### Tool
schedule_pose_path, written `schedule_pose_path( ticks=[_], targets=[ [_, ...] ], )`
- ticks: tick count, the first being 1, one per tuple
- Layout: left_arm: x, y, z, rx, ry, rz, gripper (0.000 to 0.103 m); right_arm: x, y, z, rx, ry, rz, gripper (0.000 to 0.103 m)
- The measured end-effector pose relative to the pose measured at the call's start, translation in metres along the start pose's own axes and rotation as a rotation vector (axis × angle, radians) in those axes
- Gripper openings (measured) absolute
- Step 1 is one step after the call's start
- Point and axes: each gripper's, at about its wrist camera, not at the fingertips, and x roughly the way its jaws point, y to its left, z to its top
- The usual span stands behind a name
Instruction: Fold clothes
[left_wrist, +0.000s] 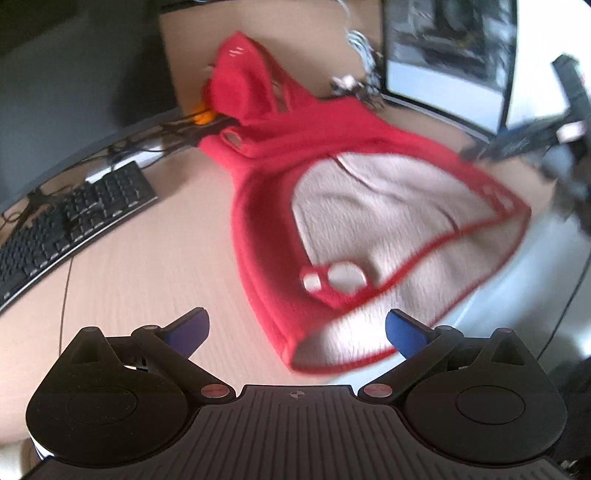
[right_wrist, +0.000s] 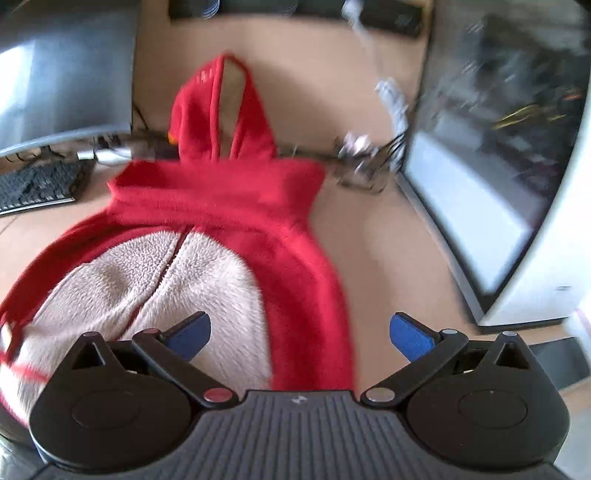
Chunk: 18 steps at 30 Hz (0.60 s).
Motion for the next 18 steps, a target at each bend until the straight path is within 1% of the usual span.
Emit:
schedule_pose_path(
  ticks=[2,5,7,10,13,16,18],
  targets=[
    [0.006,-0.003,-0.002,0.006,0.006,0.020,0.103,-0.019,-0.004,-0.020,-0.015,-0.011,-0.019,0.103],
    [0.017,-0.002,0.000,-0.009,0.022,0.070,0.103,-0.034,-0.001,-0.047,-0.084,0.021,-0.066,0.103],
    [0.022,0.001,0.003,-0.020,0.024,0.108,0.103,-0.038,0.000,-0.059,-0.110,0.038,-0.064,0.103],
    [0.026,0.004,0.006,-0.015,0.027,0.119,0.103,-0.029,0.004,-0.068,-0.123,0.074,-0.097,0.103],
    [0.029,0.003,0.006,0.007,0.036,0.140,0.103,-0.015,0.005,-0.073,-0.131,0.100,-0.177,0.103],
    [0.031,0.007,0.005,-0.010,0.052,0.150,0.103,-0.004,0.004,-0.073,-0.143,0.115,-0.225,0.103],
    [0.030,0.011,0.005,-0.022,0.055,0.168,0.103,0.003,0.002,-0.071,-0.149,0.115,-0.235,0.103]
  ],
)
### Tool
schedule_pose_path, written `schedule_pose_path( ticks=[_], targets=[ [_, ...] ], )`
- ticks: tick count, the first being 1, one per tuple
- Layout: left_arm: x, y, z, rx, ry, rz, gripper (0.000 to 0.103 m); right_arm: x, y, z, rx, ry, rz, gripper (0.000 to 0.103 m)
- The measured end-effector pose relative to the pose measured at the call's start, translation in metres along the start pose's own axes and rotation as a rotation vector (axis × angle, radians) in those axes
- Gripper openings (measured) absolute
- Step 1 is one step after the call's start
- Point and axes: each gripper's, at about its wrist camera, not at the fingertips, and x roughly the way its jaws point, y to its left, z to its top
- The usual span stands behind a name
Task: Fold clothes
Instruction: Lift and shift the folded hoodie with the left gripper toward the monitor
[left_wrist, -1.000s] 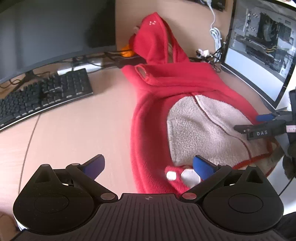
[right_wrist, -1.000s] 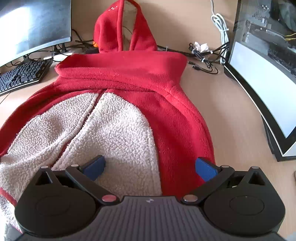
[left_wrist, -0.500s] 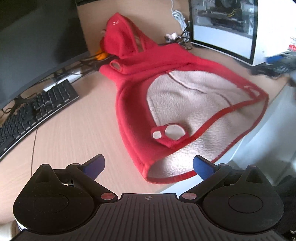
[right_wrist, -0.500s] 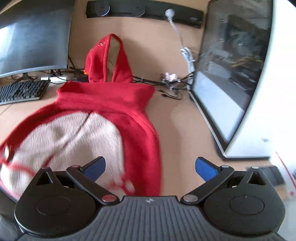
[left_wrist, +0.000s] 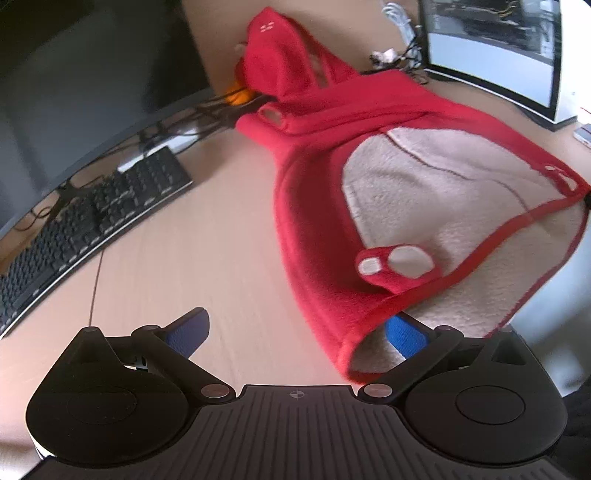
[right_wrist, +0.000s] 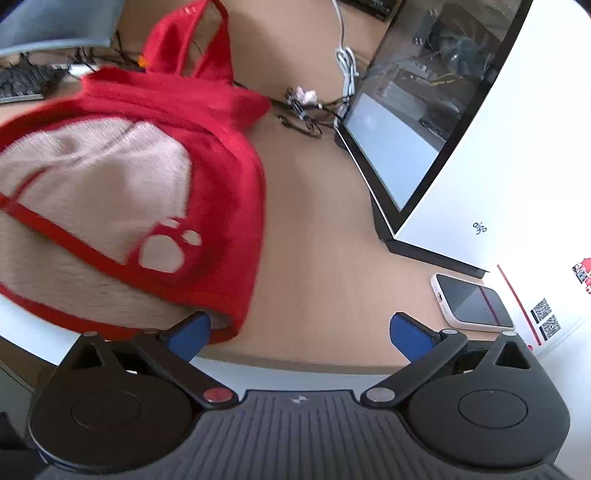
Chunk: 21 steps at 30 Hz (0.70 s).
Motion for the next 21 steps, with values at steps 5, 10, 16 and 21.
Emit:
schedule_pose_path(
  ticks=[5,10,16,21],
  targets=[
    [-0.016,0.028,0.012,-0.085,-0.049,0.052,0.103,-0.027,-0.019,0.036,-0.007,-0.119,-0.076,0.103],
    [-0.022,0.045,0.013,-0.130,-0.041,0.061,0.103,-0.038,-0.034,0.046,-0.008,-0.143,-0.057,0.103],
    [-0.012,0.037,-0.013,-0.103,0.029,0.003,0.103,-0.023,-0.025,0.014,-0.051,0.021,0.016,0.103],
    [-0.025,0.058,-0.018,-0.204,0.057,-0.020,0.103,-0.049,-0.038,0.018,-0.008,0.005,0.078,0.103]
  ],
)
